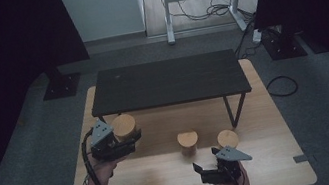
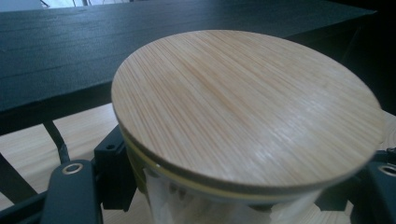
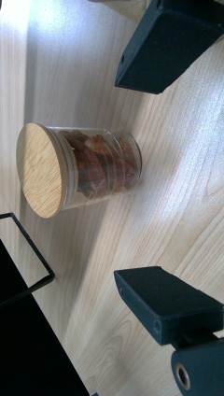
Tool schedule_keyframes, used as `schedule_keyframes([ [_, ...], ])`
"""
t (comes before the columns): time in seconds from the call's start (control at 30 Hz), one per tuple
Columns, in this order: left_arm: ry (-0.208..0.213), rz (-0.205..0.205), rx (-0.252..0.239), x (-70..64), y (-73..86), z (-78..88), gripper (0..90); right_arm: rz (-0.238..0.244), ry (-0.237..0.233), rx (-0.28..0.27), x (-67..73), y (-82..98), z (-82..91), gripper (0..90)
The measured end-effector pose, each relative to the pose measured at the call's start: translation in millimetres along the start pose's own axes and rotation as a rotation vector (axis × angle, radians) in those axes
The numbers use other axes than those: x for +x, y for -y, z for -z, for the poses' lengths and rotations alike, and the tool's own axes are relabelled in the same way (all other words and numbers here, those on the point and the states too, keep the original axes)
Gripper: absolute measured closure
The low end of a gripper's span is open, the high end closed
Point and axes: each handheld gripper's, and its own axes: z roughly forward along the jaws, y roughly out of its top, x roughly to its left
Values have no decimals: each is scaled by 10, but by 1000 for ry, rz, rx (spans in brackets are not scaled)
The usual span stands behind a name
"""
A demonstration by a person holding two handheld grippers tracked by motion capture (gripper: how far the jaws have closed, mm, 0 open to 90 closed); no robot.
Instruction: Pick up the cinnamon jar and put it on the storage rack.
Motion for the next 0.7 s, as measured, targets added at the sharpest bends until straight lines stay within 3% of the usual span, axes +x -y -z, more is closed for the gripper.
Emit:
schedule_keyframes([
  [0.7, -12, -5, -4, 41, -143, -34, 250, 4, 2, -2, 6, 0, 4, 70],
])
